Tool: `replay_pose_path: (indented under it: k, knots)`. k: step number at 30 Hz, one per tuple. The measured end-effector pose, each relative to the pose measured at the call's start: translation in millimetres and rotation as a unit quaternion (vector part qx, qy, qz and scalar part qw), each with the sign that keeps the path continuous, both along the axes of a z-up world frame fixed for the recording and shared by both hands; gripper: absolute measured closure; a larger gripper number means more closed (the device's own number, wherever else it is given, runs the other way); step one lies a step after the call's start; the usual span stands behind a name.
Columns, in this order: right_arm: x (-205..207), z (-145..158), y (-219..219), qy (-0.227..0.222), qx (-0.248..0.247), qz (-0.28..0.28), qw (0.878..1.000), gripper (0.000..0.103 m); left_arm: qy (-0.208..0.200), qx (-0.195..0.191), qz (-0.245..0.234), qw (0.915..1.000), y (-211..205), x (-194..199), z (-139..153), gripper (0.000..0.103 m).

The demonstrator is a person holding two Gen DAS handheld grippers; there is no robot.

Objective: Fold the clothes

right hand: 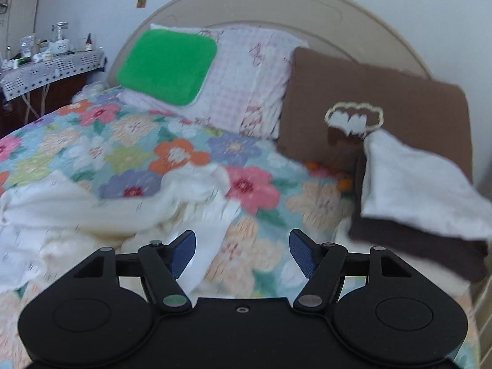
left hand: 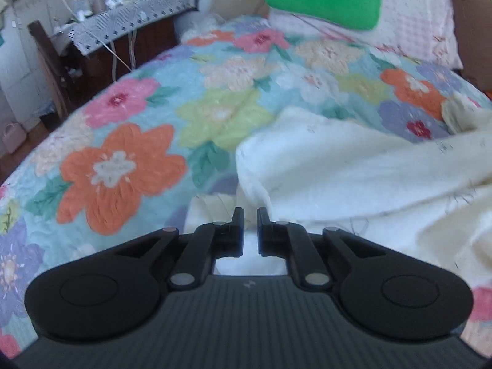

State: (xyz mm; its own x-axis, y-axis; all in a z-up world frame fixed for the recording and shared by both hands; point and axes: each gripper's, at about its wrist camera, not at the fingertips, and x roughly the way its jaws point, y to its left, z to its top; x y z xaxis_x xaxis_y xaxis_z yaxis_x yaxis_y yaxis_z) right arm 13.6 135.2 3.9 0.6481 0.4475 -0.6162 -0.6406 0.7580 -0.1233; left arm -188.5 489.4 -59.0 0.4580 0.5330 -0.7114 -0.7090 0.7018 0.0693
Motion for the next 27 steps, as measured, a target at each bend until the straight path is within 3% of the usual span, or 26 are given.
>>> replay_pose_path:
  k: [1, 3, 7, 10, 11, 12, 13, 16, 19, 20, 21, 23, 24, 25, 27]
  knots:
    - [-3.8, -11.6, -10.2, 0.02, 0.002, -0.003, 1.0, 0.031, -0.009, -0.008, 0.0, 0.9999, -4.9, -5.7, 3.6, 0.086]
    - [-6.2, -36.8, -27.4, 0.074, 0.012, -0.015, 0.997, 0.031, -0.031, -0.028, 0.004, 0.9991, -14.5, -17.4, 11.0, 0.058]
    - [7.4, -70.9, -52.9, 0.192, 0.079, -0.058, 0.977, 0.031, -0.052, -0.112, 0.008, 0.9923, -28.2, -31.3, 7.2, 0.056]
    - [22.2, -90.3, -70.0, 0.28, 0.148, -0.089, 0.944, 0.031, -0.044, -0.14, -0.004, 0.9892, -37.6, -32.1, 1.0, 0.055]
    - [24.9, -94.5, -72.0, 0.299, 0.166, -0.093, 0.935, 0.031, -0.042, -0.154, -0.005, 0.9871, -38.4, -33.2, -1.2, 0.05]
    - [26.8, -97.7, -72.5, 0.314, 0.181, -0.094, 0.927, 0.031, -0.047, -0.18, 0.001, 0.9825, -35.8, -36.3, -4.3, 0.038]
    - [28.6, -100.9, -73.0, 0.33, 0.196, -0.095, 0.919, 0.031, -0.062, -0.217, 0.017, 0.974, -30.2, -42.5, -9.7, 0.035]
    - [34.6, -114.2, -73.2, 0.364, 0.227, -0.109, 0.897, 0.031, -0.102, -0.303, 0.065, 0.9452, -14.7, -60.5, -27.3, 0.035]
    - [38.8, -127.1, -69.3, 0.379, 0.243, -0.125, 0.884, 0.031, -0.119, -0.337, 0.075, 0.9309, -13.4, -65.8, -36.8, 0.038]
    - [39.5, -129.2, -65.1, 0.375, 0.237, -0.121, 0.888, 0.034, -0.117, -0.337, 0.064, 0.9322, -16.2, -63.2, -37.6, 0.042]
    - [40.1, -130.6, -59.8, 0.368, 0.227, -0.114, 0.894, 0.04, -0.114, -0.334, 0.05, 0.9343, -19.4, -60.0, -38.1, 0.053]
    - [35.7, -127.6, -44.7, 0.327, 0.175, -0.095, 0.924, 0.091, -0.1, -0.321, 0.036, 0.9413, -26.5, -52.1, -39.0, 0.062]
    - [30.6, -124.9, -37.9, 0.302, 0.151, -0.09, 0.937, 0.093, -0.092, -0.313, 0.03, 0.9447, -30.1, -48.2, -39.5, 0.062]
    - [25.3, -121.5, -34.3, 0.285, 0.142, -0.082, 0.944, 0.098, -0.091, -0.313, 0.025, 0.9452, -30.1, -44.7, -39.9, 0.062]
    - [14.0, -111.4, -33.2, 0.251, 0.138, -0.075, 0.955, 0.099, -0.09, -0.307, 0.029, 0.9468, -29.4, -41.4, -41.9, 0.058]
